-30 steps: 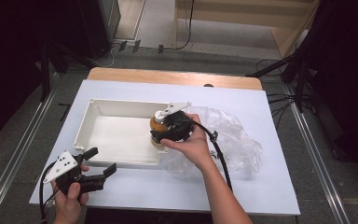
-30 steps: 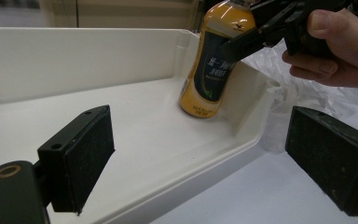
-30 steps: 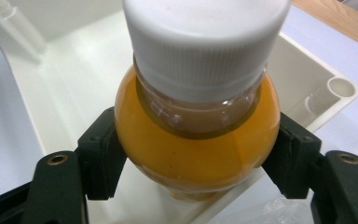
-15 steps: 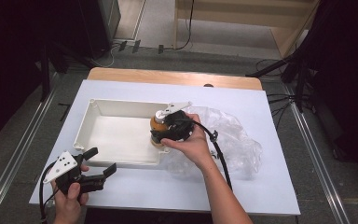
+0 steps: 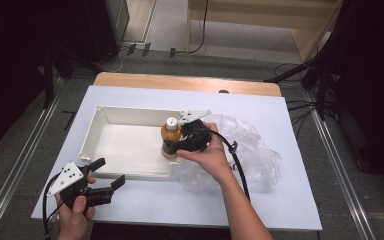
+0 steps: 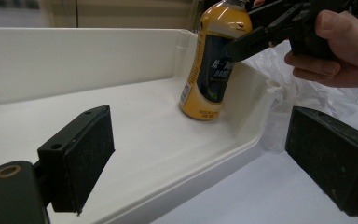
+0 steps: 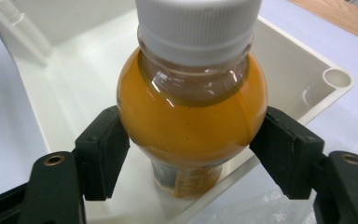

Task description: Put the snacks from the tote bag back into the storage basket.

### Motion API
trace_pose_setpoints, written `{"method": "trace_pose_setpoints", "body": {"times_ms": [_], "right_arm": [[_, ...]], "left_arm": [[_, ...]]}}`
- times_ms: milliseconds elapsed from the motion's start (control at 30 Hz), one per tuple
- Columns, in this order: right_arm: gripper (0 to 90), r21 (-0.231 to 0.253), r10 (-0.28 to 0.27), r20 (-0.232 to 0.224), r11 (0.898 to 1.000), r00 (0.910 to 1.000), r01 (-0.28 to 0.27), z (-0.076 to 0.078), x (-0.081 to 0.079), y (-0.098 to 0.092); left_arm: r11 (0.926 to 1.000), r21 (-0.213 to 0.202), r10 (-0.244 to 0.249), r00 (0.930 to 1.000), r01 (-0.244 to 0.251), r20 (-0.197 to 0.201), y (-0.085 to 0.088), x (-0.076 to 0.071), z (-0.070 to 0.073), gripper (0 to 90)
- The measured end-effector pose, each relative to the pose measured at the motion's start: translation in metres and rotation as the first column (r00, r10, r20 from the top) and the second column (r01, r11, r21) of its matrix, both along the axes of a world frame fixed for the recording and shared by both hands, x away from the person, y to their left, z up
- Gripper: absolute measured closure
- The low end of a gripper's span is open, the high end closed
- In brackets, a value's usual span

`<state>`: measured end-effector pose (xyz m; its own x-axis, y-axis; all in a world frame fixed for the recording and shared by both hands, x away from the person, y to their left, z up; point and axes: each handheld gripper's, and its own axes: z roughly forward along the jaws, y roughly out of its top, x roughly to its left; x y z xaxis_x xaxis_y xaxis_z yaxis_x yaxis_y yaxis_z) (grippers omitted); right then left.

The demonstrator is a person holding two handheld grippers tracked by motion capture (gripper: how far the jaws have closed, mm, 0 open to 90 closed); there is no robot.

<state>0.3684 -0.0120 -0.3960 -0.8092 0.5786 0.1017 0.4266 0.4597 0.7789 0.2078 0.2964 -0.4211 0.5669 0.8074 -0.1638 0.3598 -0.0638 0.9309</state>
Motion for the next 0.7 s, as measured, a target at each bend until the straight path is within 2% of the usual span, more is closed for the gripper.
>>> {"method": "trace_pose_setpoints", "body": {"times_ms": [167,600,700], "right_arm": [[26.2,0.011,0.029,-0.003,1.0,0.9996,-0.029,0.001,-0.003,-0.004],[25.2,0.071,-0.022,0.02,0.997,0.9996,0.02,0.006,-0.01,-0.03],[24.1,0.072,-0.03,0.025,0.997,0.9993,0.028,0.007,-0.011,-0.035]], "left_arm": [[1.0,0.002,-0.003,1.0,0.003,-0.002,-0.001,0.0,0.0,8.1],[1.0,-0.001,0.009,1.0,-0.009,-0.003,0.001,0.002,-0.001,8.1],[1.0,-0.002,0.008,0.9999,-0.008,-0.006,0.0,0.003,-0.002,8.1]]}}
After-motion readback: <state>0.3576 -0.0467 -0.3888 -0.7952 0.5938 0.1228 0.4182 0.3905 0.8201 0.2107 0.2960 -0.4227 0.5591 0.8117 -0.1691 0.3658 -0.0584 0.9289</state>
